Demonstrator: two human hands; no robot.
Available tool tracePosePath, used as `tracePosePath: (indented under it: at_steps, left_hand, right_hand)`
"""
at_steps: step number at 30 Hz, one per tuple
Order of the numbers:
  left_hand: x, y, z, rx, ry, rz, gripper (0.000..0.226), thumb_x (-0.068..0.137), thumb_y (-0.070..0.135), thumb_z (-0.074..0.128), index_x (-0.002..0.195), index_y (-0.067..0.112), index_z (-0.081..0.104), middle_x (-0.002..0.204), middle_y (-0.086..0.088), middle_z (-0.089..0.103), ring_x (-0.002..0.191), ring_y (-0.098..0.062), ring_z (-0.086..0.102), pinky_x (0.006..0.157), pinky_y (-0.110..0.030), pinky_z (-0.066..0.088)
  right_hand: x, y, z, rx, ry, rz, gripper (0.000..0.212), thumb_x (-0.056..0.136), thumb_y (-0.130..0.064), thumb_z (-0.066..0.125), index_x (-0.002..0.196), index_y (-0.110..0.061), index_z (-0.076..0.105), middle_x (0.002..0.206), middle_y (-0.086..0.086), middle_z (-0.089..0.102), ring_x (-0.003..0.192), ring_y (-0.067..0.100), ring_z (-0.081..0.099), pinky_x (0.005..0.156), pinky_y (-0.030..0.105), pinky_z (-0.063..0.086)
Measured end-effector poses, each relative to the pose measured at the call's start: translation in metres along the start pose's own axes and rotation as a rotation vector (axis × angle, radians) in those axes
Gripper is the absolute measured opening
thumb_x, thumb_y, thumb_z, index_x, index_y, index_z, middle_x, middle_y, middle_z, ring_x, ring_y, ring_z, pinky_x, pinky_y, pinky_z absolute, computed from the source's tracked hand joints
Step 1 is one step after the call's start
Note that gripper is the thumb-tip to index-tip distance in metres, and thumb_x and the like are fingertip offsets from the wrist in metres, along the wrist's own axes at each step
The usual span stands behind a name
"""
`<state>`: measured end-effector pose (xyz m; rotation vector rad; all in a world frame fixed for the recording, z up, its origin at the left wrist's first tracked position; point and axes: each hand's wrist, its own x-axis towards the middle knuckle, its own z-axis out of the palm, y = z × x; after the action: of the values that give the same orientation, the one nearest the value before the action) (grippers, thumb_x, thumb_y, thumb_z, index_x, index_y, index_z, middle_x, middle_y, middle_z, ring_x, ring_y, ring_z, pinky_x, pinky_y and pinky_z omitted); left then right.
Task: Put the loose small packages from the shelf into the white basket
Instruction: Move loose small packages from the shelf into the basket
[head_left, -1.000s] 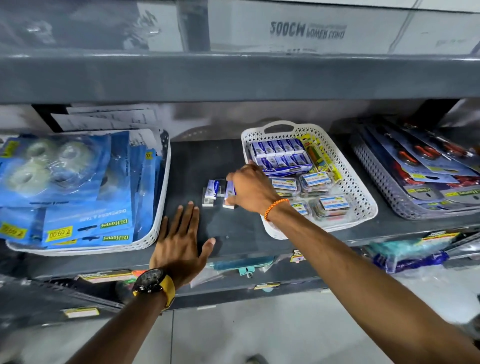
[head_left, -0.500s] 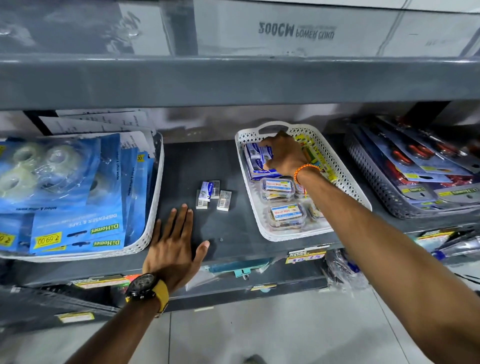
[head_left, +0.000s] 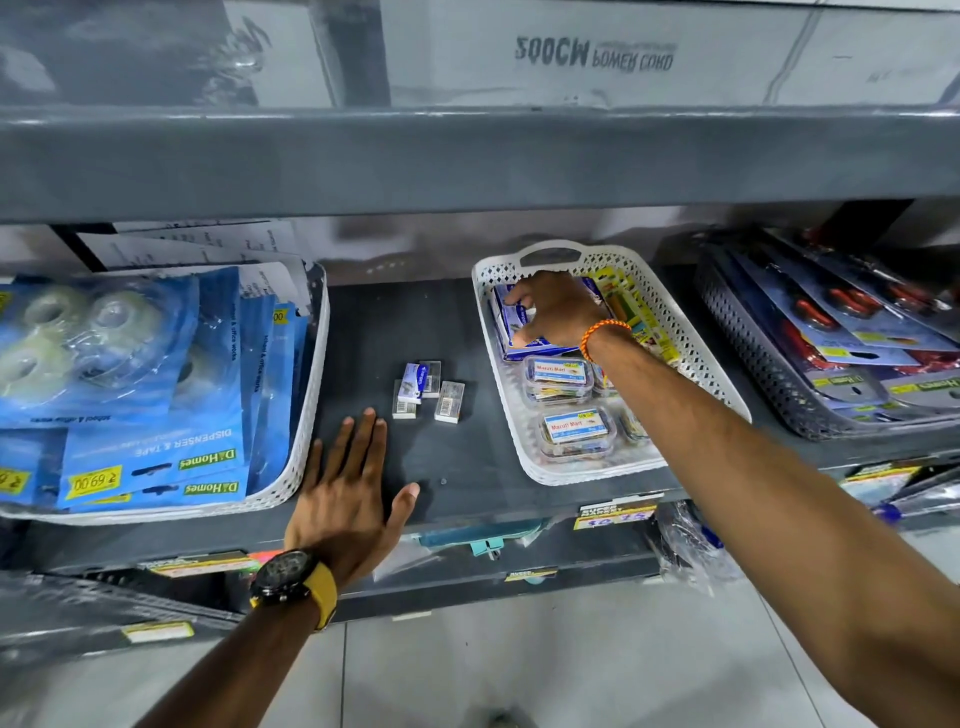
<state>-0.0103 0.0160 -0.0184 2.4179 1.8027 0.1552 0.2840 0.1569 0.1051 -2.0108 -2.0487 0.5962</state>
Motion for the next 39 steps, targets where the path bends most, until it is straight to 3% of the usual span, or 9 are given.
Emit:
tracePosePath:
  at_steps: [8,12,15,19,22,25,28,33,39]
  left_hand:
    - [-0.001,-0.002,0.003,0.021,-0.003,-0.003,0.087,0.093,0.067,0.016,0.162,0.014,0.006,0.171,0.000,-0.005,0.157,-0.020,-0.006,0.128,-0.049,0.006]
    - [-0.001,-0.002,0.002,0.009,0.003,0.002,0.087,0.094,0.067,0.017,0.162,0.014,0.007,0.171,0.000,-0.004,0.158,-0.020,-0.005,0.128,-0.049,0.007]
    - [-0.001,-0.001,0.001,0.011,0.003,0.004,0.087,0.094,0.067,0.016,0.162,0.014,0.008,0.171,0.000,-0.004,0.158,-0.020,-0.005,0.128,-0.050,0.008]
    - [-0.001,0.001,-0.002,0.017,-0.002,-0.003,0.087,0.092,0.066,0.016,0.162,0.014,0.008,0.171,-0.001,-0.002,0.158,-0.021,-0.002,0.128,-0.050,0.009]
    - [0.000,0.003,-0.003,0.023,-0.005,-0.006,0.089,0.091,0.067,0.013,0.162,0.014,0.006,0.171,-0.001,-0.004,0.158,-0.021,-0.004,0.128,-0.049,0.007]
    - [0.000,0.005,-0.004,0.021,0.000,-0.005,0.088,0.091,0.067,0.013,0.162,0.014,0.008,0.171,-0.002,-0.003,0.158,-0.022,-0.002,0.128,-0.049,0.007]
    - [0.000,0.003,-0.003,0.012,0.003,-0.005,0.088,0.091,0.067,0.016,0.162,0.014,0.010,0.171,-0.003,0.000,0.158,-0.023,0.000,0.128,-0.049,0.007]
    - [-0.001,0.001,-0.002,0.019,0.005,0.003,0.087,0.092,0.066,0.018,0.161,0.012,0.014,0.171,-0.004,0.005,0.158,-0.025,0.004,0.127,-0.051,0.010]
    - [-0.001,-0.002,0.000,0.017,0.002,0.015,0.087,0.093,0.067,0.016,0.162,0.013,0.011,0.171,-0.003,0.001,0.158,-0.024,0.000,0.127,-0.052,0.009]
  right_hand:
    - [-0.005,0.001,0.001,-0.011,-0.012,-0.004,0.051,0.074,-0.010,0.084,0.122,-0.009,0.068,0.128,0.009,0.067,0.118,0.023,0.062,0.101,0.030,0.048]
    - [-0.009,-0.009,0.003,0.015,0.210,-0.030,0.031,0.078,-0.015,0.077,0.108,-0.013,0.075,0.116,0.010,0.072,0.107,0.026,0.067,0.088,0.029,0.050]
    - [-0.016,-0.030,0.017,0.050,0.202,-0.130,0.025,0.081,-0.019,0.075,0.105,-0.014,0.076,0.111,0.008,0.073,0.102,0.026,0.066,0.078,0.022,0.041]
    - [-0.025,-0.060,0.045,-0.028,0.129,-0.315,0.035,0.083,-0.034,0.075,0.113,-0.016,0.072,0.115,0.005,0.069,0.110,0.026,0.060,0.097,0.033,0.044]
    - [-0.024,-0.076,0.066,-0.246,0.101,-0.372,0.046,0.082,-0.044,0.072,0.119,-0.018,0.069,0.118,0.003,0.068,0.112,0.028,0.058,0.098,0.039,0.042]
    - [-0.022,-0.084,0.083,-0.359,0.062,-0.354,0.048,0.076,-0.052,0.073,0.110,-0.018,0.070,0.110,0.003,0.070,0.107,0.027,0.061,0.093,0.040,0.039]
    - [-0.018,-0.088,0.094,-0.372,0.069,-0.357,0.042,0.073,-0.049,0.076,0.101,-0.018,0.070,0.106,0.003,0.068,0.103,0.027,0.063,0.088,0.039,0.038]
    - [-0.016,-0.087,0.098,-0.279,0.052,-0.336,0.039,0.072,-0.034,0.080,0.106,-0.019,0.070,0.109,0.005,0.068,0.102,0.030,0.065,0.088,0.037,0.045]
    - [-0.021,-0.063,0.061,0.059,0.188,-0.244,0.062,0.068,-0.022,0.087,0.126,-0.019,0.063,0.123,0.007,0.067,0.107,0.027,0.065,0.093,0.029,0.048]
